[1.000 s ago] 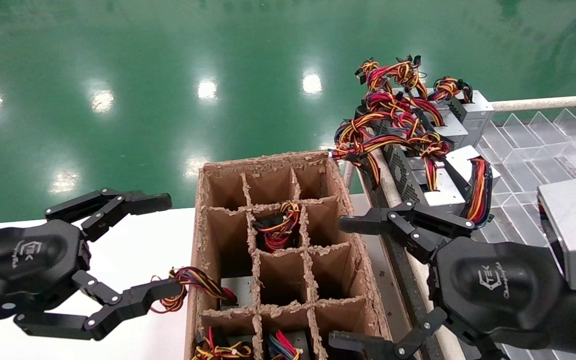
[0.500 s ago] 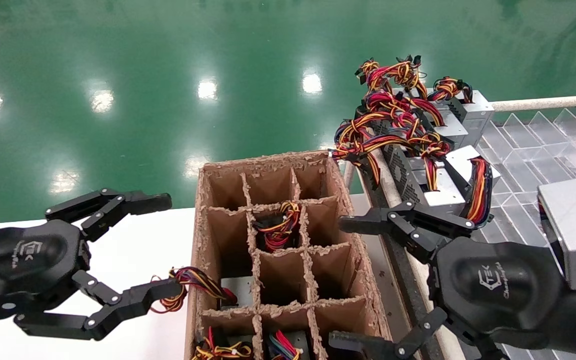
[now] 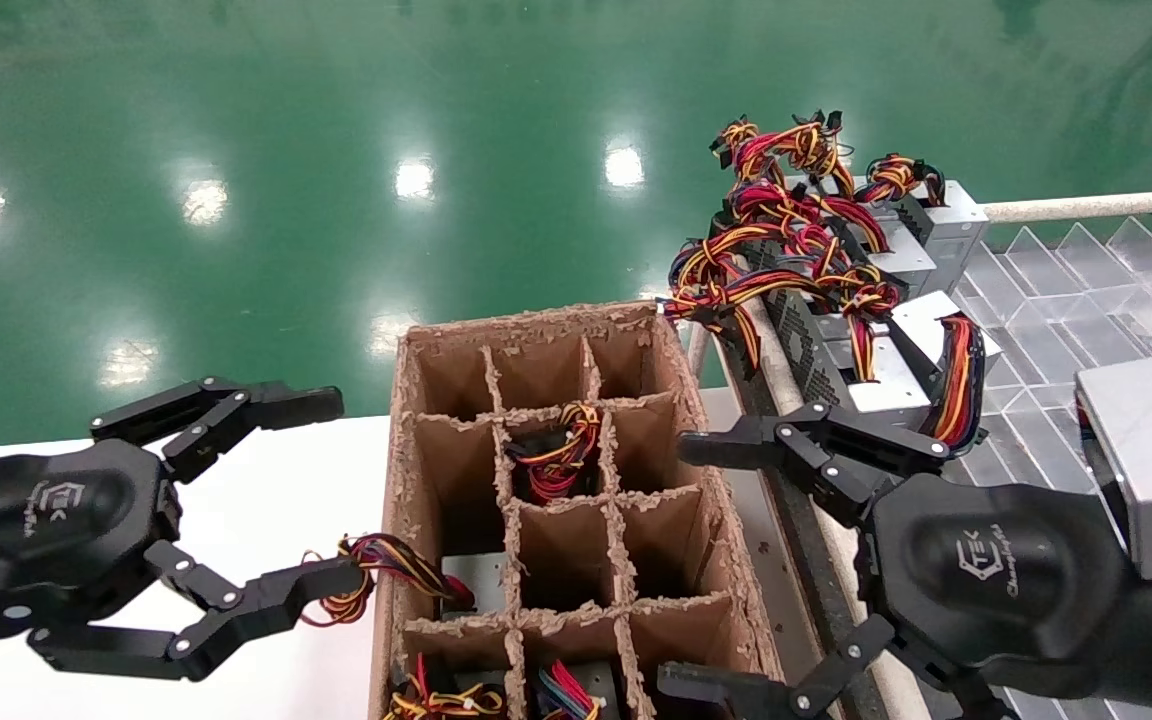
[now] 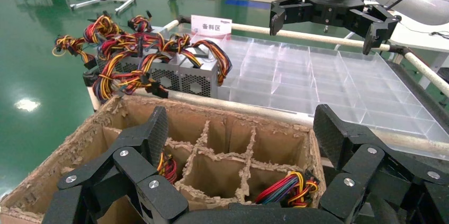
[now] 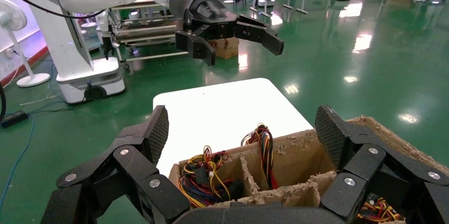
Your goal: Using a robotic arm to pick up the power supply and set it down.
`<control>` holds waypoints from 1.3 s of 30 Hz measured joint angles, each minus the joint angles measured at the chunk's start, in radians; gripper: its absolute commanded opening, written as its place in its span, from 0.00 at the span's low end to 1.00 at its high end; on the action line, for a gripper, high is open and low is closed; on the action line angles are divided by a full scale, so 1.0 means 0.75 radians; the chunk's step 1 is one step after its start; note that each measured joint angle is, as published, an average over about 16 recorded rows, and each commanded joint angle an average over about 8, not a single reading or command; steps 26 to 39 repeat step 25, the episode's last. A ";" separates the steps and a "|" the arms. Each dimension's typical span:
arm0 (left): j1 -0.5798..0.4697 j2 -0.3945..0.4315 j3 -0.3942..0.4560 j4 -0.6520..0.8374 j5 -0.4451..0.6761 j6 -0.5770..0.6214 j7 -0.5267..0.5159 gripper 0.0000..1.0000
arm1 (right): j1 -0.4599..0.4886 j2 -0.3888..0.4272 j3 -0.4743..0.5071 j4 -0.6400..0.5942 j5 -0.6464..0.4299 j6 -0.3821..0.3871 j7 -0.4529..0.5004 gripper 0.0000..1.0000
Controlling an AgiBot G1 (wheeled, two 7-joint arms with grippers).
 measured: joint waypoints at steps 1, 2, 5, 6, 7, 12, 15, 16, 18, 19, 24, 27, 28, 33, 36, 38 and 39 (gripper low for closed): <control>0.000 0.000 0.000 0.000 0.000 0.000 0.000 1.00 | 0.000 0.000 0.000 0.000 0.000 0.000 0.000 1.00; 0.000 0.000 0.000 0.000 0.000 0.000 0.000 1.00 | 0.000 0.000 0.000 0.000 0.000 0.000 0.000 1.00; 0.000 0.000 0.000 0.000 0.000 0.000 0.000 1.00 | 0.000 0.000 0.000 0.000 0.000 0.000 0.000 1.00; 0.000 0.000 0.000 0.000 0.000 0.000 0.000 1.00 | 0.000 0.000 0.000 0.000 0.000 0.000 0.000 1.00; 0.000 0.000 0.000 0.000 0.000 0.000 0.000 1.00 | 0.000 0.000 0.000 0.000 0.000 0.000 0.000 1.00; 0.000 0.000 0.000 0.000 0.000 0.000 0.000 1.00 | 0.000 0.000 0.000 0.000 0.000 0.000 0.000 1.00; 0.000 0.000 0.000 0.000 0.000 0.000 0.000 1.00 | 0.000 0.000 0.000 0.000 0.000 0.000 0.000 1.00; 0.000 0.000 0.000 0.000 0.000 0.000 0.000 1.00 | 0.000 0.000 0.000 0.000 0.000 0.000 0.000 1.00; 0.000 0.000 0.000 0.000 0.000 0.000 0.000 1.00 | 0.000 0.000 0.000 0.000 0.000 0.000 0.000 1.00; 0.000 0.000 0.000 0.000 0.000 0.000 0.000 1.00 | 0.000 0.000 0.000 0.000 0.000 0.000 0.000 1.00; 0.000 0.000 0.000 0.000 0.000 0.000 0.000 1.00 | 0.000 0.000 0.000 0.000 0.000 0.000 0.000 1.00; 0.000 0.000 0.000 0.000 0.000 0.000 0.000 1.00 | 0.000 0.000 0.000 0.000 0.000 0.000 0.000 1.00; 0.000 0.000 0.000 0.000 0.000 0.000 0.000 1.00 | 0.000 0.000 0.000 0.000 0.000 0.000 0.000 1.00; 0.000 0.000 0.000 0.000 0.000 0.000 0.000 1.00 | 0.000 0.000 0.000 0.000 0.000 0.000 0.000 1.00; 0.000 0.000 0.000 0.000 0.000 0.000 0.000 1.00 | 0.000 0.000 0.000 0.000 0.000 0.000 0.000 1.00; 0.000 0.000 0.000 0.000 0.000 0.000 0.000 1.00 | 0.000 0.000 0.000 0.000 0.000 0.000 0.000 1.00; 0.000 0.000 0.000 0.000 0.000 0.000 0.000 1.00 | 0.000 0.000 0.000 0.000 0.000 0.000 0.000 1.00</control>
